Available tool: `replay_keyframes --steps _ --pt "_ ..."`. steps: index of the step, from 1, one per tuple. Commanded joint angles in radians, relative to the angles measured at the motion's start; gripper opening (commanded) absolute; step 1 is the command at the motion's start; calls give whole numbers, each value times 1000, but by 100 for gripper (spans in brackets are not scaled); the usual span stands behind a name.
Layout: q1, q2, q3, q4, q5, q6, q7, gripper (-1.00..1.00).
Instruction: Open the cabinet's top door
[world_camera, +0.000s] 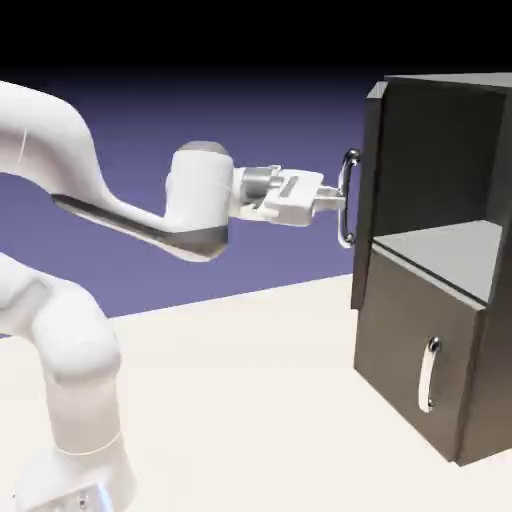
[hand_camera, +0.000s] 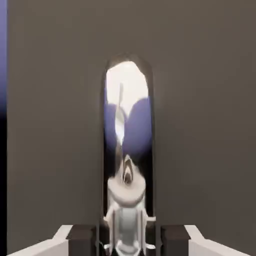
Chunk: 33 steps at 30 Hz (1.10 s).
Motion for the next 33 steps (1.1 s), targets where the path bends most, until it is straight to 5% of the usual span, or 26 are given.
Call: replay_keyframes --steps 1,14,33 --pt "4 -5 29 -6 43 -33 -12 -100" --pt "40 123 435 109 557 -573 -66 -100" --pt "-97 728 877 669 798 -1390 124 -100"
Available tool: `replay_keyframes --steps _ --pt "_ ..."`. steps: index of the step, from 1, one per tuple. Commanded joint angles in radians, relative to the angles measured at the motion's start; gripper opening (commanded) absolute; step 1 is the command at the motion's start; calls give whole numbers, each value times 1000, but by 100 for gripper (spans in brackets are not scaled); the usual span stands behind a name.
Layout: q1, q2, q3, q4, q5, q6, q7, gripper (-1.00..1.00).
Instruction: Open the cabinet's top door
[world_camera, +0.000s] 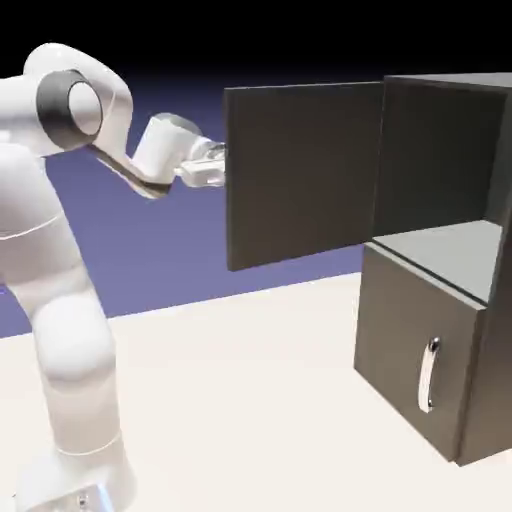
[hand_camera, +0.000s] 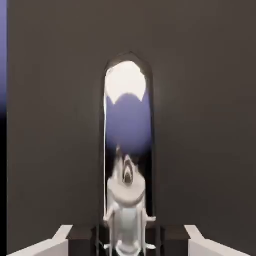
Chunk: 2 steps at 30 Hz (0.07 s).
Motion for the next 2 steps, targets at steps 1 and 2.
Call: replay_keyframes --steps 1,2 --pt "1 37 9 30 -2 -39 15 -100" --pt "4 61 15 50 -3 -66 26 -100"
